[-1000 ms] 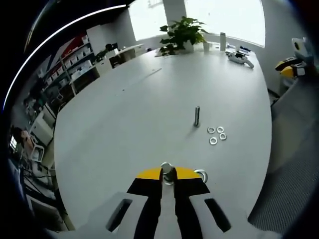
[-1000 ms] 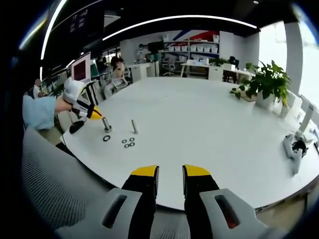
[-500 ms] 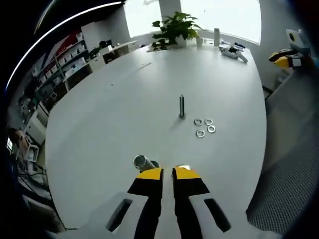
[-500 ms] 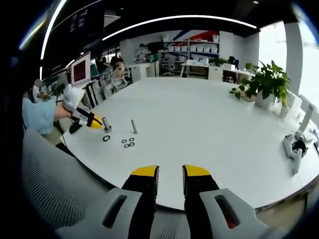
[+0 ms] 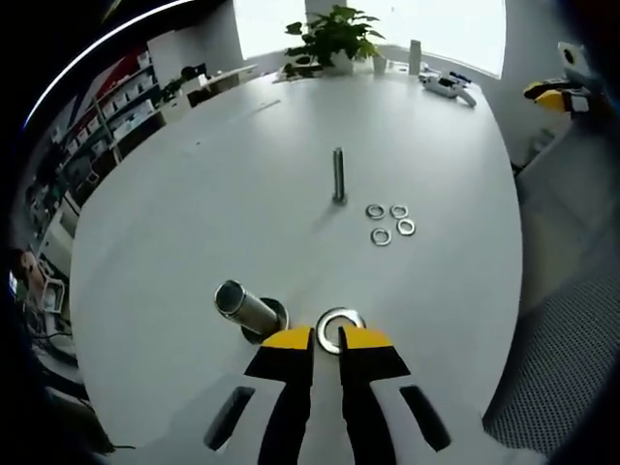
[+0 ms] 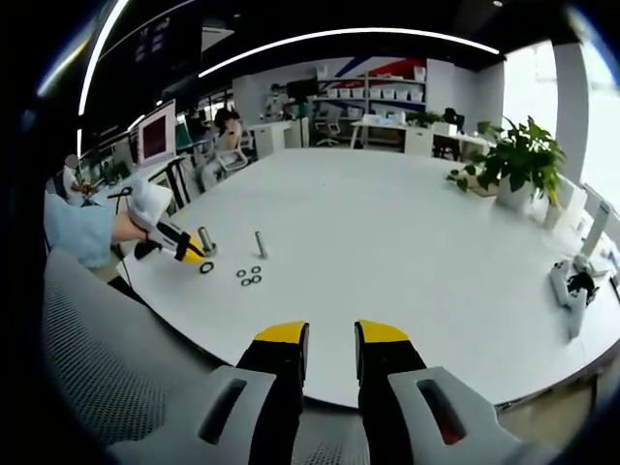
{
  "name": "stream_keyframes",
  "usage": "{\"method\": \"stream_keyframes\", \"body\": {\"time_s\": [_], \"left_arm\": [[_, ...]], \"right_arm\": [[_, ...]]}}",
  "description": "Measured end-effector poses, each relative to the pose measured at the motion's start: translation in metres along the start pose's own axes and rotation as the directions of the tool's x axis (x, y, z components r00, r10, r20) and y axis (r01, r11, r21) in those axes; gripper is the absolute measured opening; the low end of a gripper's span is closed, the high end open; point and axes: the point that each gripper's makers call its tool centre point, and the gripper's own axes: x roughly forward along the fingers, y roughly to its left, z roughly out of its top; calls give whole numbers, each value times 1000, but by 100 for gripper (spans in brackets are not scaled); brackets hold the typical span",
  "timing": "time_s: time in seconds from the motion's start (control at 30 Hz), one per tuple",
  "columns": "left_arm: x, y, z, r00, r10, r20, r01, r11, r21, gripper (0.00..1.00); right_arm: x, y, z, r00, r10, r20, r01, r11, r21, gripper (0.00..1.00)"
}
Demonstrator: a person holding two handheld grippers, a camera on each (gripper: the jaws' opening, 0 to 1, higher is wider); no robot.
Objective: Place the washer onto the threaded stud by aligning its center hole with the stud, sliding it down to the base, and recovering from edge contact or off-axis alignment until the washer reaches the visible bottom stop.
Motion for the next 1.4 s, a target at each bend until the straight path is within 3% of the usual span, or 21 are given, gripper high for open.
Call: {"method": "stream_keyframes", "body": {"time_s": [0.37, 0.57, 0.7, 0.87, 1.4], "left_arm": [[13, 5, -9, 1000, -5, -30, 4, 1000, -2, 7], [14, 5, -6, 1000, -8, -19, 8, 1000, -18, 6], [14, 1, -6, 1000, -7, -29, 9, 999, 43, 3], [13, 2, -6, 999, 10, -36, -8, 999, 44, 2], [-19, 9, 11, 999, 37, 8, -37, 999, -12, 1]], "right_arm": [[0, -1, -1, 1000, -3, 1, 3, 1000, 4, 21], [0, -2, -1, 1000, -4, 0, 4, 1000, 5, 21], [0, -2, -1, 1000, -3, 0, 3, 1000, 5, 21], [0, -3, -2, 1000, -3, 0, 3, 1000, 5, 21], [1, -2, 1, 1000, -2, 9, 2, 1000, 6, 21]]}}
